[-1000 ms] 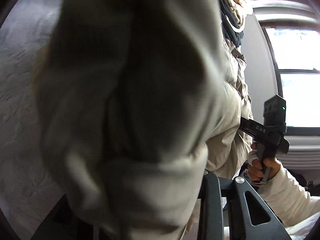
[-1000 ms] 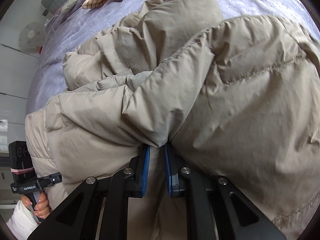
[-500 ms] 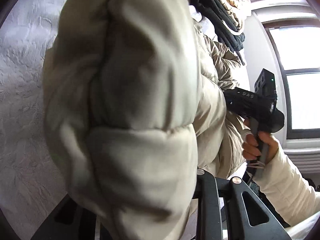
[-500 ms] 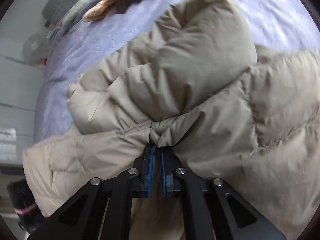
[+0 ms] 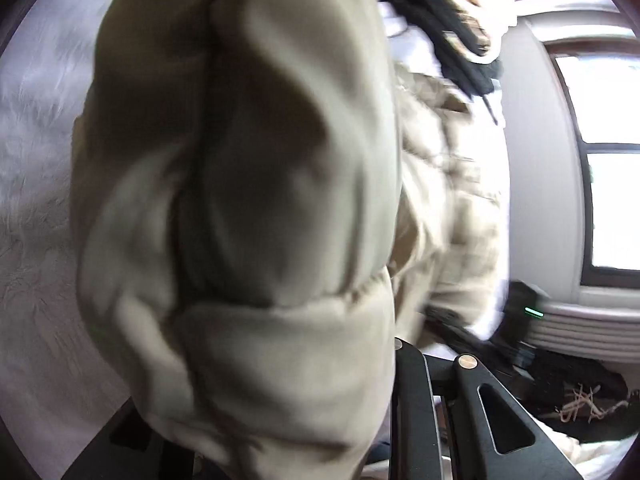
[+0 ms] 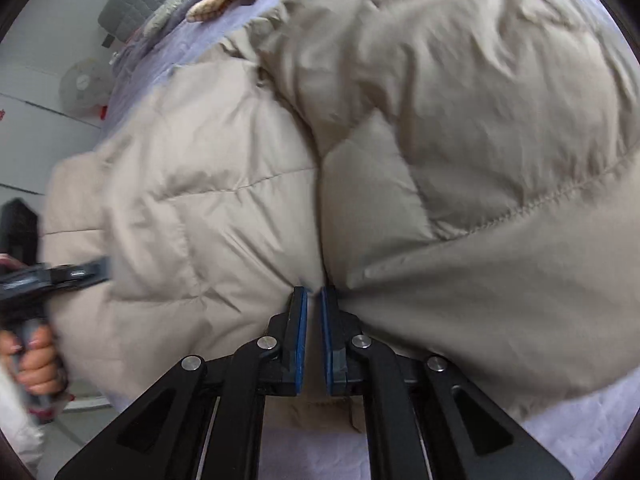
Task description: Fold large clothes
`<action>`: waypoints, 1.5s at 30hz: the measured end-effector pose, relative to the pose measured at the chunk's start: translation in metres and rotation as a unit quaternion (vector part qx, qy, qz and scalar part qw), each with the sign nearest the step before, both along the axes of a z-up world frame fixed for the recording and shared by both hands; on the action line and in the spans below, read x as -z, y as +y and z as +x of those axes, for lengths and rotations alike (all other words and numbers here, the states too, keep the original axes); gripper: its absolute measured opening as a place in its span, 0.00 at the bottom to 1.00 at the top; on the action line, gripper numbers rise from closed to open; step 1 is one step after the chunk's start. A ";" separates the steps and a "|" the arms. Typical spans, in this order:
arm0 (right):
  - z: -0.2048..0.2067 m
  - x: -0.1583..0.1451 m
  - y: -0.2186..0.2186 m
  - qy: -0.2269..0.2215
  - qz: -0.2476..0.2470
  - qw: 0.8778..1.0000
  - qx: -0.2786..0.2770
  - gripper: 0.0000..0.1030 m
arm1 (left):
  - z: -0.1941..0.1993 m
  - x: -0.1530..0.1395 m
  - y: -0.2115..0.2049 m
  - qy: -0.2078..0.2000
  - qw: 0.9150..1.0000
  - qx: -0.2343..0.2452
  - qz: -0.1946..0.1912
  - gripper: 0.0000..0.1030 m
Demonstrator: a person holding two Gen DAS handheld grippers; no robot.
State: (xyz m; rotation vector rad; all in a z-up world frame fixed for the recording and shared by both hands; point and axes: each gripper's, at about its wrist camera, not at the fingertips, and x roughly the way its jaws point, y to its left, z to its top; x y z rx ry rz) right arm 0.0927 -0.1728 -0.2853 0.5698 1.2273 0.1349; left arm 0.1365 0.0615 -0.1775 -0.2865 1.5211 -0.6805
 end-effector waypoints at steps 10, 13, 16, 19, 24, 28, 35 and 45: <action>0.000 0.025 -0.060 0.017 0.209 0.977 0.042 0.04 | -0.055 -0.101 -0.199 -0.064 0.991 0.111 0.030 0.25; -0.013 0.010 -0.091 0.016 0.246 0.968 0.055 0.04 | -0.065 -0.097 -0.255 -0.077 0.986 0.140 0.046 0.26; -0.044 -0.016 -0.141 -0.012 0.235 0.969 0.077 0.04 | -0.069 -0.080 -0.302 -0.078 0.981 0.166 0.056 0.36; -0.080 -0.035 -0.195 -0.025 0.195 0.973 0.122 0.10 | -0.072 -0.058 -0.335 -0.062 0.980 0.184 0.040 0.61; -0.132 -0.061 -0.251 -0.047 0.136 0.972 0.185 0.61 | -0.075 -0.023 -0.384 -0.061 0.976 0.209 0.020 0.73; -0.157 -0.085 -0.248 -0.081 0.126 0.974 0.168 0.75 | -0.071 -0.015 -0.399 -0.056 0.977 0.207 0.012 0.73; -0.126 -0.128 -0.174 -0.143 0.053 0.985 0.080 0.82 | -0.077 -0.059 -0.400 -0.069 0.972 0.225 0.007 0.73; -0.145 -0.066 -0.225 -0.059 0.086 0.967 0.233 0.13 | -0.041 -0.102 -0.355 -0.266 0.946 0.180 0.049 0.73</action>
